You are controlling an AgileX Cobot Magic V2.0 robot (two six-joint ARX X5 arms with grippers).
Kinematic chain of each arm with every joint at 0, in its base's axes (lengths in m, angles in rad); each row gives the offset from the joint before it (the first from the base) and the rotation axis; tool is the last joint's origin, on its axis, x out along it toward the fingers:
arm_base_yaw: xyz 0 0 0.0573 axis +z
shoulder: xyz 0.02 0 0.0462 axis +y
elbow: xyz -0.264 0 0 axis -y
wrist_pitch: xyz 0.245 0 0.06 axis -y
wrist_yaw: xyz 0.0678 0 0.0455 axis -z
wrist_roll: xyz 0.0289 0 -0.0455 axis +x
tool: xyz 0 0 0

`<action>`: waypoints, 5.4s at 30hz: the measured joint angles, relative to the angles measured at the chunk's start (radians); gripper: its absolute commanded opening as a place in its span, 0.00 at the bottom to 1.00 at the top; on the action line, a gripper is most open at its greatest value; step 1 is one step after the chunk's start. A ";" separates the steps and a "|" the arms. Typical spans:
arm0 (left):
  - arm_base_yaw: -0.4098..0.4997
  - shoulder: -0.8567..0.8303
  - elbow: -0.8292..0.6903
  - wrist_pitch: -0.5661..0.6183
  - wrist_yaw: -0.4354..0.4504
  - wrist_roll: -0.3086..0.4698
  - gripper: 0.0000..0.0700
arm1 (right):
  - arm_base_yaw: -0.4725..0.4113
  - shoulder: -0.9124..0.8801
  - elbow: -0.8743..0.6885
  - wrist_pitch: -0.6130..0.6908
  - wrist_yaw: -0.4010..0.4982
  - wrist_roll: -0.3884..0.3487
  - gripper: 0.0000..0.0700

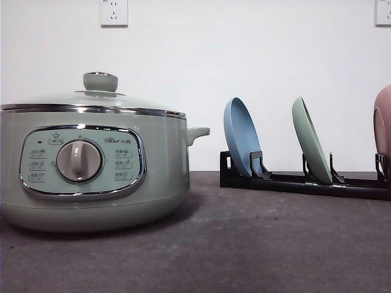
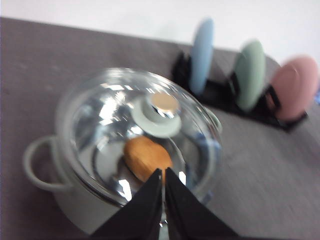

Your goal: Transfer potato from steamer to green plate

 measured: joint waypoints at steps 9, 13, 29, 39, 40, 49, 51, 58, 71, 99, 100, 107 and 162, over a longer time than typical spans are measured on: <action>-0.047 0.030 0.033 -0.116 0.039 0.088 0.00 | 0.062 0.073 0.071 -0.148 0.000 -0.092 0.00; -0.047 0.030 0.033 -0.119 0.039 0.096 0.22 | 0.066 0.073 0.071 -0.149 0.000 -0.097 0.10; -0.047 0.030 0.033 -0.120 0.039 0.098 0.92 | 0.066 0.073 0.071 -0.149 0.007 -0.088 0.83; -0.047 0.030 0.033 -0.116 0.039 0.098 0.92 | 0.066 0.086 0.073 -0.028 0.009 0.017 0.82; -0.047 0.030 0.033 -0.116 0.039 0.098 0.92 | 0.066 0.097 0.081 -0.005 0.009 0.042 0.82; -0.047 0.030 0.033 -0.116 0.039 0.098 0.92 | 0.066 0.334 0.281 0.065 0.049 0.165 0.82; -0.047 0.030 0.033 -0.116 0.039 0.098 0.92 | 0.066 0.404 0.343 0.066 0.052 0.171 0.82; -0.047 0.030 0.033 -0.116 0.039 0.098 0.92 | 0.066 0.654 0.563 0.069 0.066 0.174 0.82; -0.047 0.030 0.033 -0.116 0.039 0.098 0.92 | 0.073 0.988 0.743 0.142 0.129 0.174 0.82; -0.047 0.030 0.033 -0.117 0.039 0.098 0.92 | 0.116 1.212 0.743 0.274 0.220 0.174 0.26; -0.047 0.030 0.033 -0.117 0.039 0.098 0.92 | 0.116 1.213 0.743 0.274 0.220 0.174 0.22; -0.047 0.030 0.033 -0.118 0.039 0.098 0.92 | 0.116 1.213 0.743 0.274 0.240 0.175 0.07; -0.047 0.030 0.033 -0.117 0.039 0.098 0.92 | 0.482 0.797 0.850 -0.341 0.432 -0.081 0.01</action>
